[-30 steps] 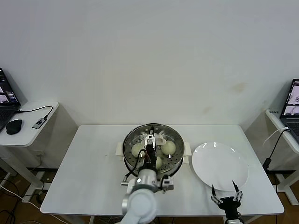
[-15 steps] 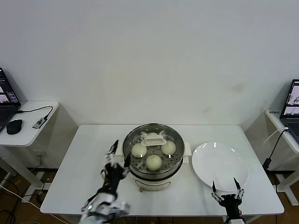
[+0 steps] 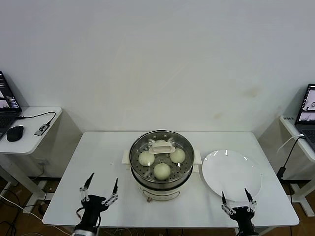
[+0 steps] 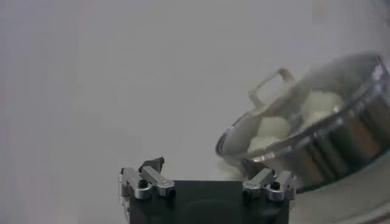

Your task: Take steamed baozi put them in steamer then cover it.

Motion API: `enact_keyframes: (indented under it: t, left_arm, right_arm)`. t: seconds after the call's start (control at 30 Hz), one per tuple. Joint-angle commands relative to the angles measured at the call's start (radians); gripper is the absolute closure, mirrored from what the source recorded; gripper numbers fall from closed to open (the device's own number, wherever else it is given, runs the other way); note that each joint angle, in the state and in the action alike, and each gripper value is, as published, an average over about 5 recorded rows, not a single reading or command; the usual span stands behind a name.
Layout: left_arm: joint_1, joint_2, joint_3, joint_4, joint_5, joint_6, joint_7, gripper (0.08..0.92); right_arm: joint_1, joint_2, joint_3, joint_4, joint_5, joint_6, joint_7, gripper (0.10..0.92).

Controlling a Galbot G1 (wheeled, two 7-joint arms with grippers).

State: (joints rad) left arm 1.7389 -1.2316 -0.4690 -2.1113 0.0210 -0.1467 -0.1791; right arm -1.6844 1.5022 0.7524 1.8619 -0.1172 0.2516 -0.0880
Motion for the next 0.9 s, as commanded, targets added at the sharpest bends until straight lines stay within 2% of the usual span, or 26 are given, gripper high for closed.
enact_keyframes:
  t: [0.03, 0.9]
  left_arm:
    - [0.082, -0.007, -0.070, 0.062, -0.391, -0.144, 0.006, 0.177]
    - [0.103, -0.051, -0.049, 0.063, -0.372, -0.077, 0.049, 0.177]
  right_arm:
    - [-0.048, -0.036, -0.020, 0.028, 0.069, 0.014, -0.015, 0.203]
    - [-0.090, -0.063, -0.050, 0.064, 0.084, -0.054, -0.042, 0.203]
